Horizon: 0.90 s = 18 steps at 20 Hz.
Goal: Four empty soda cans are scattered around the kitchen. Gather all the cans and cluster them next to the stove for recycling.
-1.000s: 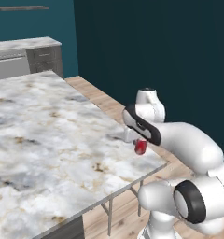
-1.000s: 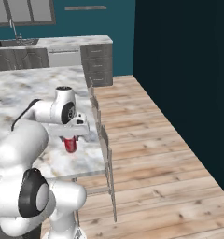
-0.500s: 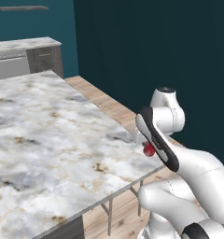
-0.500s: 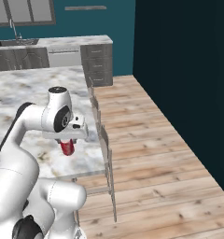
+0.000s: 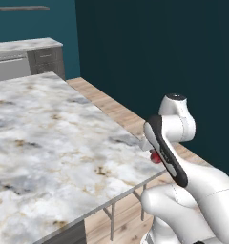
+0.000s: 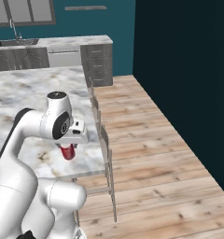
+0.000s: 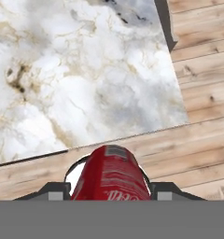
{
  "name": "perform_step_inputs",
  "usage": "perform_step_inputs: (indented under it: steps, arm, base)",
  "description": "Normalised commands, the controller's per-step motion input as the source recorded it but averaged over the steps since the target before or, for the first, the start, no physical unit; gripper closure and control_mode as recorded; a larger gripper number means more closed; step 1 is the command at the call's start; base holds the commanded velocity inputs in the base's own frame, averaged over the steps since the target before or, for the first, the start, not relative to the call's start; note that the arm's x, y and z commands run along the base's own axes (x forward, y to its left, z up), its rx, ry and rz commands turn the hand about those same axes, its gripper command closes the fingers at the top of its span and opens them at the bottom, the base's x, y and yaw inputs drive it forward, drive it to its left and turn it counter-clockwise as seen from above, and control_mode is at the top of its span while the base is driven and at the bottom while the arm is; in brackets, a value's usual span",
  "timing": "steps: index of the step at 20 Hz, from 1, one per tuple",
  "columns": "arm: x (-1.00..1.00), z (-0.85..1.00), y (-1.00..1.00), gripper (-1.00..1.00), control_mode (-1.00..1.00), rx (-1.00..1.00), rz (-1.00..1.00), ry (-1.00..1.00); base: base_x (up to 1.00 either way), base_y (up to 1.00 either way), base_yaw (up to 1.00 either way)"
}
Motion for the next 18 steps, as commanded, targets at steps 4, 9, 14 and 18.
perform_step_inputs:
  steps: [4,9,14,18]
  arm:
    - [-0.10,0.00,-0.14,1.00,-1.00,0.00,0.00,0.00]
    - [0.00,0.00,0.00,1.00,1.00,0.00,0.00,0.00]
    - [0.00,0.00,0.00,1.00,1.00,0.00,0.00,0.00]
    - [0.00,0.00,0.00,1.00,1.00,0.00,0.00,0.00]
  base:
    - [0.00,0.00,0.00]
    - [-0.30,-0.17,-0.03]
    - [-0.39,-0.18,-0.08]
    - [-0.36,-0.08,-0.16]
